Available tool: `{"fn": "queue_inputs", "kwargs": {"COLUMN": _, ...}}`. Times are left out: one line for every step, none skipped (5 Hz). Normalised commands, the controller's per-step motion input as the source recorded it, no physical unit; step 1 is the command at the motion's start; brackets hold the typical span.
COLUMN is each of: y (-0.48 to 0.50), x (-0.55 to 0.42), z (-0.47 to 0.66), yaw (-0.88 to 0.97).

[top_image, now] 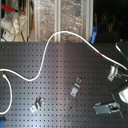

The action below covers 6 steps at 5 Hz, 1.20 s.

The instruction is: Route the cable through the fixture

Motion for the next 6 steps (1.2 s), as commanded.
{"fn": "queue_inputs", "kwargs": {"y": -0.001, "x": 0.000, "z": 0.03, "yaw": 0.00}}
{"fn": "queue_inputs", "kwargs": {"y": 0.327, "x": 0.536, "z": 0.02, "yaw": -0.03}}
{"fn": "queue_inputs", "kwargs": {"y": 0.475, "x": 0.584, "z": 0.02, "yaw": 0.00}}
{"fn": "queue_inputs", "kwargs": {"y": 0.635, "x": 0.134, "z": 0.01, "yaw": 0.03}}
{"fn": "queue_inputs", "kwargs": {"y": 0.690, "x": -0.155, "z": -0.01, "yaw": 0.13}}
{"fn": "queue_inputs", "kwargs": {"y": 0.698, "x": -0.280, "z": -0.01, "yaw": 0.13}}
